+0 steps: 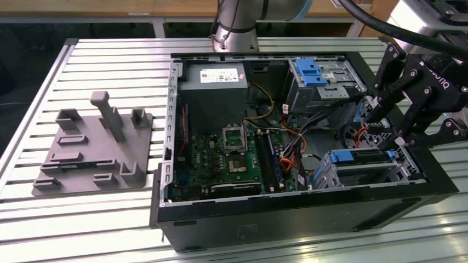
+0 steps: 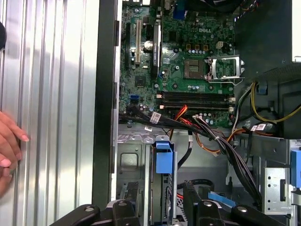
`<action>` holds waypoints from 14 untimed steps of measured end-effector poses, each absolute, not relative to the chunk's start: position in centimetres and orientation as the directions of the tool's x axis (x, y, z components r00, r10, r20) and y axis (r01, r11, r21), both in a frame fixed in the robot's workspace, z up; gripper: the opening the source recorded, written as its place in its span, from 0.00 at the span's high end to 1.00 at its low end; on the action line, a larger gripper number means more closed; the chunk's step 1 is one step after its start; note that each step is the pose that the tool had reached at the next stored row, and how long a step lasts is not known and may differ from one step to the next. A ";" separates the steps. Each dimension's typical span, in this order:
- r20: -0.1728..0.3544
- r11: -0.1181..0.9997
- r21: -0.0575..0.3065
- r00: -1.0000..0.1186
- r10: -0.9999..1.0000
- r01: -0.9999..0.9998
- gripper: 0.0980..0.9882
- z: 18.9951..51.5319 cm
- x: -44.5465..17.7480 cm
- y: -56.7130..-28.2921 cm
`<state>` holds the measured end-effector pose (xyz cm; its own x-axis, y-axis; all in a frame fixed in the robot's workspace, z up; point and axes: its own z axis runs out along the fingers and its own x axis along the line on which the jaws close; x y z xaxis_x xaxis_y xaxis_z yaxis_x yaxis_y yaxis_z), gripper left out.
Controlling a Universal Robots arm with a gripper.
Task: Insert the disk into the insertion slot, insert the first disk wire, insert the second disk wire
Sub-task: 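Insert the first disk wire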
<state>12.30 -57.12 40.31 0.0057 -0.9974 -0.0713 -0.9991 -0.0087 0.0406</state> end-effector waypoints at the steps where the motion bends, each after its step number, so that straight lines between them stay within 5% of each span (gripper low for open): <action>1: -0.071 -0.009 0.041 0.006 -0.997 -0.999 0.55 40.3 12.3 -57.1; 14: -0.019 -0.006 0.041 0.006 -1.000 -0.999 0.55 40.3 12.8 -55.4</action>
